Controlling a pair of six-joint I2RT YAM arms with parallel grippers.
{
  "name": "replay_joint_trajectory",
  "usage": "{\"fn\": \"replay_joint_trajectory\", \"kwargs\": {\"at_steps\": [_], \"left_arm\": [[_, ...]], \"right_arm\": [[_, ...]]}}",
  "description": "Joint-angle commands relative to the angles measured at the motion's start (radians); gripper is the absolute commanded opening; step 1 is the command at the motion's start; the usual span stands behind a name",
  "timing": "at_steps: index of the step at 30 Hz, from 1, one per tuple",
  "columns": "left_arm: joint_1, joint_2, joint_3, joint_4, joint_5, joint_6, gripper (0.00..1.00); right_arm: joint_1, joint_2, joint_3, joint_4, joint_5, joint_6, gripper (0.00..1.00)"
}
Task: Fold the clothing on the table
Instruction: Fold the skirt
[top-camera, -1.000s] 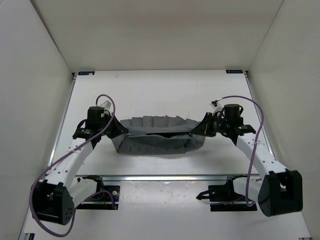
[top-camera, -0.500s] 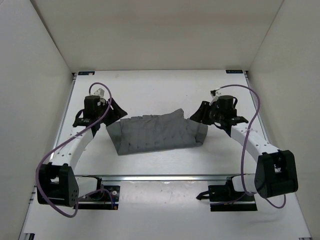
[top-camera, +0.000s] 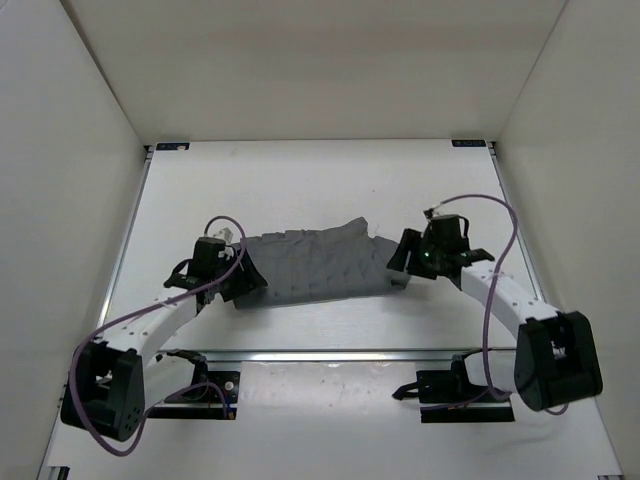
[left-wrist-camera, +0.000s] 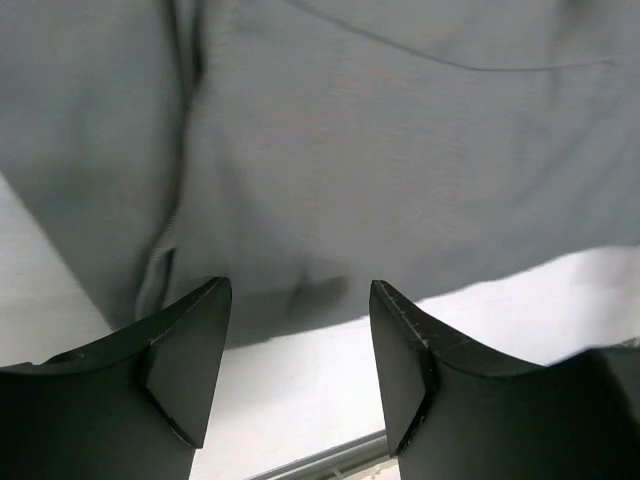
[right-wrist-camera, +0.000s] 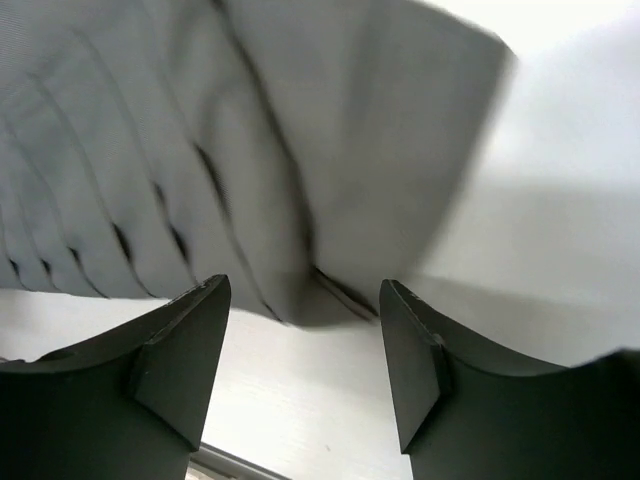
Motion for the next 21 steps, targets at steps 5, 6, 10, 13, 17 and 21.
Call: {"fn": "replay_joint_trajectory", "kwargs": {"at_steps": [5,6,10,13,17,21], "left_arm": [[-0.023,-0.126,-0.071,-0.016,-0.044,-0.016,0.69],[-0.017,-0.139,-0.078,-0.015,-0.046,-0.018,0.68],[0.009,-0.197,-0.11,-0.039,-0.061,-0.012,0.69],[0.018,-0.22,-0.113,-0.065,-0.07,-0.006,0.7],[0.011,-0.268,-0.141,-0.101,-0.113,-0.033,0.71],[0.005,-0.298,-0.15,-0.115,-0.142,-0.056,0.72]], "right_arm": [[-0.095,-0.173,-0.192,-0.012,-0.021,0.11,0.62],[-0.092,-0.17,-0.2,-0.012,-0.041,0.11,0.62],[-0.063,-0.115,-0.223,0.086,-0.107,0.124,0.63],[-0.02,-0.06,-0.206,0.135,-0.113,0.124,0.63],[0.009,0.018,-0.188,0.207,-0.151,0.128,0.63],[0.032,0.055,-0.171,0.235,-0.17,0.133,0.39]]}}
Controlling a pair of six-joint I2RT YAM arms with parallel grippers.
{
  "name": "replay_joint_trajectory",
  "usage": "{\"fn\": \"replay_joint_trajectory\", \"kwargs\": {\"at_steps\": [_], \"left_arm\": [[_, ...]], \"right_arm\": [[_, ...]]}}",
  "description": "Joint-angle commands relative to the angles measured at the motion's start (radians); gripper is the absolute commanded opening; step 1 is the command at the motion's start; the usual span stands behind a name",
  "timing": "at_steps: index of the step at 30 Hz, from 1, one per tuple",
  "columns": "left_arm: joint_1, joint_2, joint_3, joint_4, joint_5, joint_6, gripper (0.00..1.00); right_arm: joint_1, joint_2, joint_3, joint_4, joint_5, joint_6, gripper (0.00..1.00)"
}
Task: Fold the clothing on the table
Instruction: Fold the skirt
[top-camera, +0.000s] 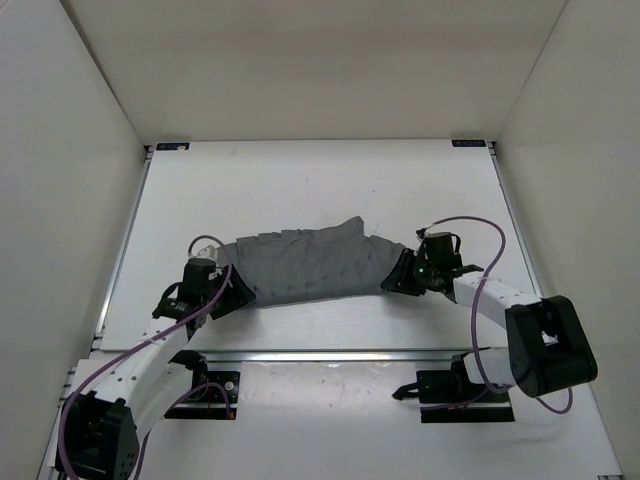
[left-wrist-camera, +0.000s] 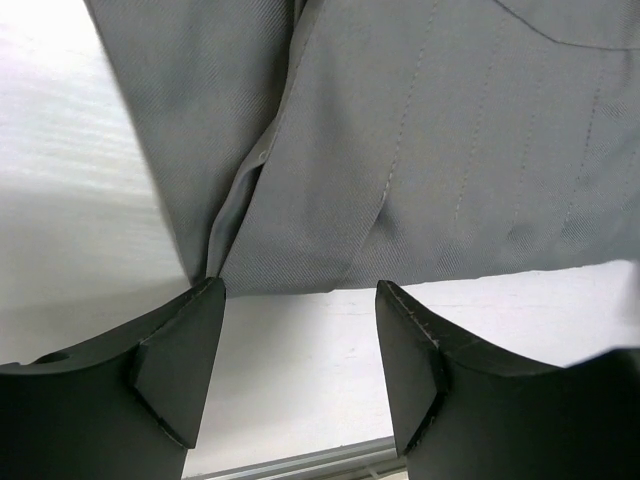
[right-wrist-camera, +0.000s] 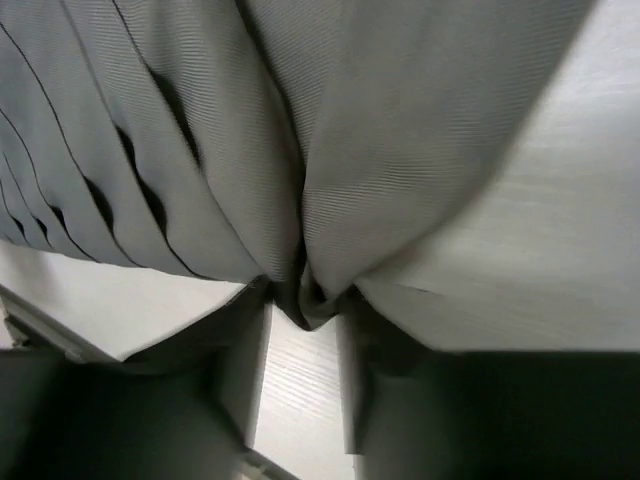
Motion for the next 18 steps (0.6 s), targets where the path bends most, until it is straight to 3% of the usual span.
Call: {"fn": "replay_joint_trajectory", "kwargs": {"at_steps": [1,4,12,14,18], "left_arm": [[-0.015,-0.028,-0.01,-0.023,-0.048,-0.029,0.72],[-0.021,-0.03,-0.019,-0.025,-0.064,-0.035,0.72],[-0.043,-0.036,-0.032,-0.037,-0.075,-0.063,0.75],[-0.052,-0.048,-0.032,-0.043,-0.08,-0.069,0.79],[-0.058,-0.096,-0.049,-0.049,-0.098,-0.101,0.76]], "right_arm": [[0.024,0.022,0.018,0.045,-0.013,0.011,0.24],[0.023,0.005,0.011,0.062,-0.008,0.012,0.0],[-0.003,-0.012,0.009,0.059,-0.008,-0.004,0.01],[-0.006,-0.018,0.001,0.062,0.001,-0.007,0.0],[-0.038,-0.063,-0.037,0.077,0.006,0.005,0.0]]}}
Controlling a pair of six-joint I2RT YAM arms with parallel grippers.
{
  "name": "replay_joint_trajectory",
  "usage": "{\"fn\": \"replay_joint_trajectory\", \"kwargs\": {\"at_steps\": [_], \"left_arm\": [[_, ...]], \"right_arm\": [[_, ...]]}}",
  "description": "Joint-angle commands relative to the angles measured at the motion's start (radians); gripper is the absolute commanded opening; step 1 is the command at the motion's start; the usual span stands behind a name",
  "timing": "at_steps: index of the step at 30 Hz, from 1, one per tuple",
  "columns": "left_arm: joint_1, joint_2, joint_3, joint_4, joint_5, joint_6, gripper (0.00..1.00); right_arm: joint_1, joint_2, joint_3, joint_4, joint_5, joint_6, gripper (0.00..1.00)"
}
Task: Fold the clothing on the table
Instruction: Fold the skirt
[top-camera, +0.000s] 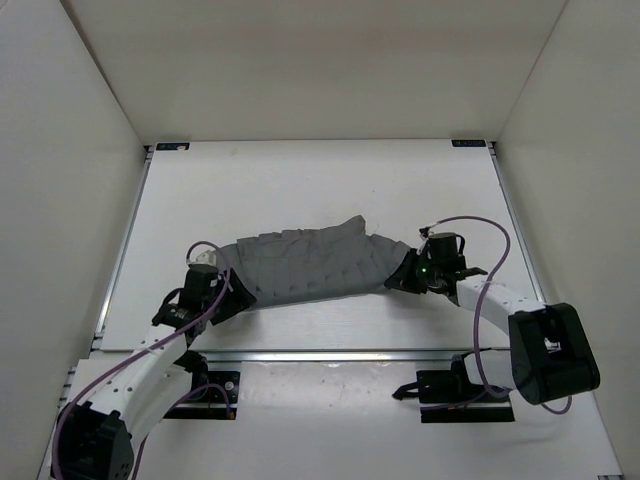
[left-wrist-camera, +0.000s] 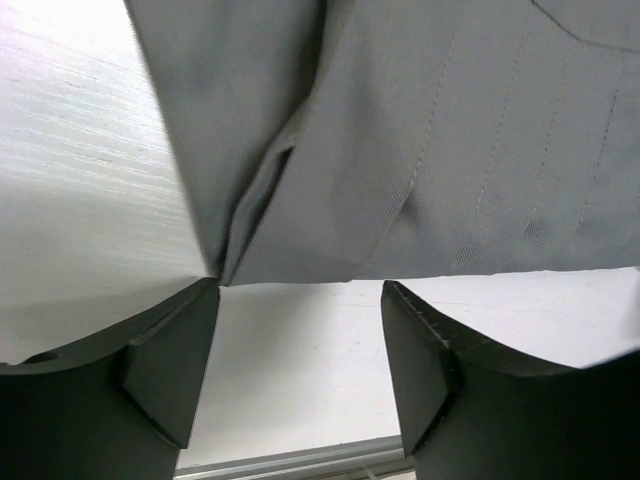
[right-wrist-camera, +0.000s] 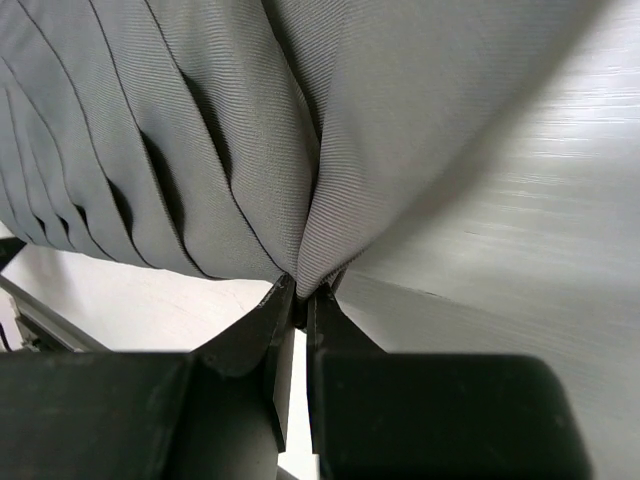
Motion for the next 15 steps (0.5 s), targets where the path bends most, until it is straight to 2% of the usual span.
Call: {"fn": "replay_joint_trajectory", "kwargs": {"at_steps": [1,8,12,14,15], "left_arm": [[-0.004,-0.032,-0.018,-0.007,-0.033,-0.034,0.75],[-0.002,0.092,-0.064,0.117,-0.018,-0.033,0.66],[-0.057,0.228,-0.025,0.205,-0.007,-0.052,0.6],[-0.108,0.314,0.029,0.249,-0.006,-0.035,0.33],[-0.117,0.369,0.061,0.251,0.011,-0.032,0.23]], "right_arm": [[-0.042,-0.067,-0.039,0.058,0.013,0.015,0.0],[-0.068,-0.126,-0.074,0.057,0.049,0.022,0.0],[-0.114,-0.156,-0.091,0.054,0.05,0.029,0.0],[-0.131,-0.175,-0.093,0.042,0.058,0.02,0.0],[-0.156,-0.198,-0.093,0.026,0.069,0.014,0.0]]}}
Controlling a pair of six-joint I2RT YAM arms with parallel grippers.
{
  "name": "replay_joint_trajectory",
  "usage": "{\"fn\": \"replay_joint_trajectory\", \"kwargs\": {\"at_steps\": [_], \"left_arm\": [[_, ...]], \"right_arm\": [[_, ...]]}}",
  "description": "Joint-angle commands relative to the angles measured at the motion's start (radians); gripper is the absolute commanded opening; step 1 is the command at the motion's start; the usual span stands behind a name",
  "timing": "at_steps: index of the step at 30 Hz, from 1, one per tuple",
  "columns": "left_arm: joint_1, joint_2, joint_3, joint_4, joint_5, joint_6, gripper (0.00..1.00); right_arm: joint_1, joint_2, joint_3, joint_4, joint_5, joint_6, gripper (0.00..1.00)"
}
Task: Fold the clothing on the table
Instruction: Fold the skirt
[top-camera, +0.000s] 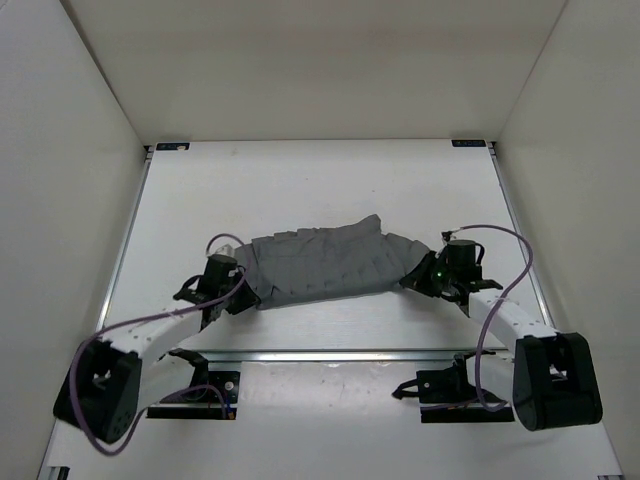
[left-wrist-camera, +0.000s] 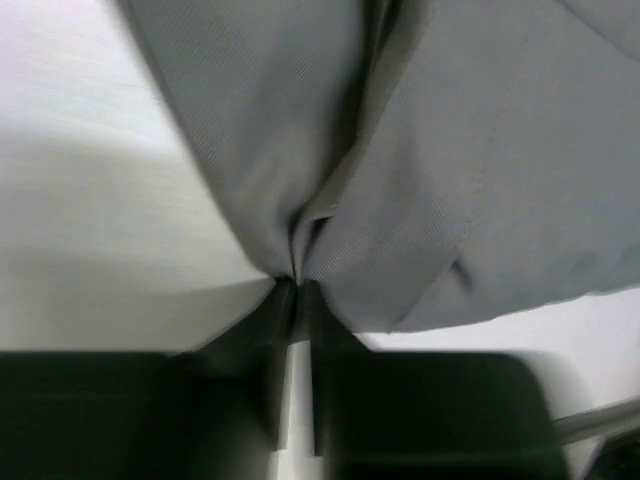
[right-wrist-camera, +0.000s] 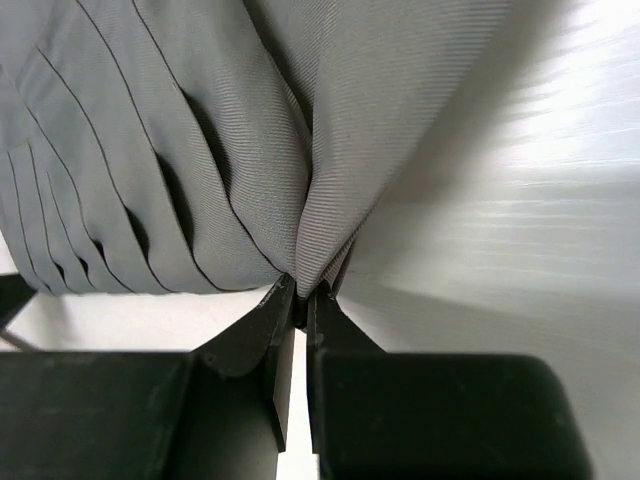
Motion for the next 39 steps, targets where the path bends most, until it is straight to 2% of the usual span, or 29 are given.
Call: {"fn": "replay_joint_trajectory", "kwargs": {"at_steps": [1,2,8,12,14,16,19,26,29,33,39], "left_arm": [[-0.056,0.131,0.068,0.062,0.023,0.016,0.05],[-0.079,0.178,0.102,0.088,0.037,0.006,0.0],[-0.168,0.381,0.308,0.131,0.066,0.018,0.0],[-0.18,0.487,0.417,0.137,0.102,0.049,0.0],[-0.176,0.518,0.431,0.146,0.103,0.059,0.0],[-0.169,0.527,0.417,0.157,0.108,0.056,0.0],[-0.154,0.529,0.374,0.197,0.126,0.047,0.0],[-0.134,0.509,0.316,0.246,0.134,0.036,0.0],[-0.128,0.498,0.299,0.254,0.138,0.036,0.0],[-0.129,0.486,0.279,0.261,0.143,0.035,0.0],[-0.122,0.461,0.256,0.264,0.143,0.027,0.0]], "right_arm": [[-0.053,-0.064,0.005,0.008,0.036,-0.01,0.0],[-0.081,-0.081,0.02,-0.019,0.036,-0.018,0.0],[-0.193,-0.142,0.175,-0.198,0.09,-0.105,0.0],[-0.124,-0.046,0.411,-0.352,0.1,-0.257,0.0],[-0.026,0.034,0.569,-0.461,0.088,-0.369,0.0],[0.038,0.098,0.646,-0.486,0.035,-0.412,0.0],[0.179,0.183,0.7,-0.425,-0.036,-0.4,0.0],[0.477,0.425,0.868,-0.325,-0.019,-0.331,0.0],[0.549,0.487,0.859,-0.249,-0.033,-0.278,0.0],[0.618,0.574,0.905,-0.227,-0.055,-0.271,0.0],[0.655,0.64,0.919,-0.182,-0.07,-0.228,0.0]]}}
